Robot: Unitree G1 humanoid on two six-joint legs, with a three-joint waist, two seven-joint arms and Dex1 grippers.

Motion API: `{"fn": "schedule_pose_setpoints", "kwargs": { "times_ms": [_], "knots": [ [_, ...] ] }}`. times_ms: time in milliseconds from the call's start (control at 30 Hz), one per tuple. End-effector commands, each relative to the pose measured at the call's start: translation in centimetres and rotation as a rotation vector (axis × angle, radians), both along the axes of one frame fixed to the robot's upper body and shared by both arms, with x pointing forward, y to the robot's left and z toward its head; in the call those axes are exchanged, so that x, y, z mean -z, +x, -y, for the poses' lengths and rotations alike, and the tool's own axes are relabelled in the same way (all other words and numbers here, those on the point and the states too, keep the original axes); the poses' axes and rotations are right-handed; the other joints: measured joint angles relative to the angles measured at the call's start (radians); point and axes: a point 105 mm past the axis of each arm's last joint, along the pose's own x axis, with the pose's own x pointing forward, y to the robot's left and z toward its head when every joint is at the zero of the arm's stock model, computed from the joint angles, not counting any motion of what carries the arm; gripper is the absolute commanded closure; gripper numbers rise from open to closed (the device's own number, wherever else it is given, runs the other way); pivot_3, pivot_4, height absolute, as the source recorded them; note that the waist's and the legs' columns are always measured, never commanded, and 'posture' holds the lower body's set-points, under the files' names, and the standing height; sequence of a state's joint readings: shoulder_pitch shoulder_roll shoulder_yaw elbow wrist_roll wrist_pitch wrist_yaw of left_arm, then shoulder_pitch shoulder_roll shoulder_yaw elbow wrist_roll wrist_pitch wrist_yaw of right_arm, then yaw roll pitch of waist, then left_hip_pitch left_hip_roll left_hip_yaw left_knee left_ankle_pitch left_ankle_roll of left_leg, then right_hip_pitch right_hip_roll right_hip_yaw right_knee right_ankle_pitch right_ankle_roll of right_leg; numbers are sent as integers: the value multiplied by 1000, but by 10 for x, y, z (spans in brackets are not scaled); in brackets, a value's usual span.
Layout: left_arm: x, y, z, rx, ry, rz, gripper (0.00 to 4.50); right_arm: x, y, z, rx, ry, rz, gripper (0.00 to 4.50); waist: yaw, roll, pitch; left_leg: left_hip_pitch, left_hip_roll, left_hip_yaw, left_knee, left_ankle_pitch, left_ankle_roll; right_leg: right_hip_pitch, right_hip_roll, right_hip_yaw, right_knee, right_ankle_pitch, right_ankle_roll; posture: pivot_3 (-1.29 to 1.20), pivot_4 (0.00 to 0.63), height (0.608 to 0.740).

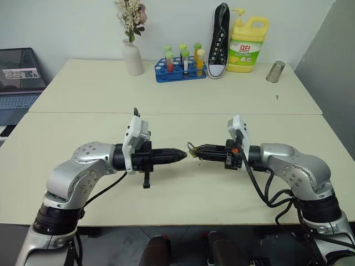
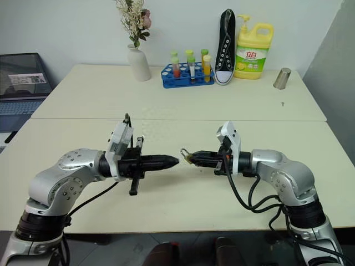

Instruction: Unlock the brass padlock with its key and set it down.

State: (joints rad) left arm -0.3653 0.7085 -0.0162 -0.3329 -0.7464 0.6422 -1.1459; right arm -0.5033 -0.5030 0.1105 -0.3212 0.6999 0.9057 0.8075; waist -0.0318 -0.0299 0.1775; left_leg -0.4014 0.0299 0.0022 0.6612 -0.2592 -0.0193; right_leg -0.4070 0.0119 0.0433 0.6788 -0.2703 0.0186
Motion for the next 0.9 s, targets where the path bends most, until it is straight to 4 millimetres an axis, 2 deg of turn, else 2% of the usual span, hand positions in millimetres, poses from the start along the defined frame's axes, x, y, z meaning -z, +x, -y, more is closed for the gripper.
{"fn": "schedule_pose_setpoints", "kwargs": {
  "times_ms": [33,300,900],
  "knots": [
    [-5,-1,9,8,-6,49,4500,-10,-6,-4,-37,20,40,4360,2,0,0,0,0,0,0,0,0,0,0,0,0,0,0,0,150,740],
    [-4,10,14,-10,1,98,4500,-10,-7,-4,-37,18,39,4360,2,0,0,0,0,0,0,0,0,0,0,0,0,0,0,0,150,740],
    [-7,17,23,3,-43,120,4500,-9,-8,-5,-42,20,32,4360,2,0,0,0,0,0,0,0,0,0,0,0,0,0,0,0,150,740]
  ]
}}
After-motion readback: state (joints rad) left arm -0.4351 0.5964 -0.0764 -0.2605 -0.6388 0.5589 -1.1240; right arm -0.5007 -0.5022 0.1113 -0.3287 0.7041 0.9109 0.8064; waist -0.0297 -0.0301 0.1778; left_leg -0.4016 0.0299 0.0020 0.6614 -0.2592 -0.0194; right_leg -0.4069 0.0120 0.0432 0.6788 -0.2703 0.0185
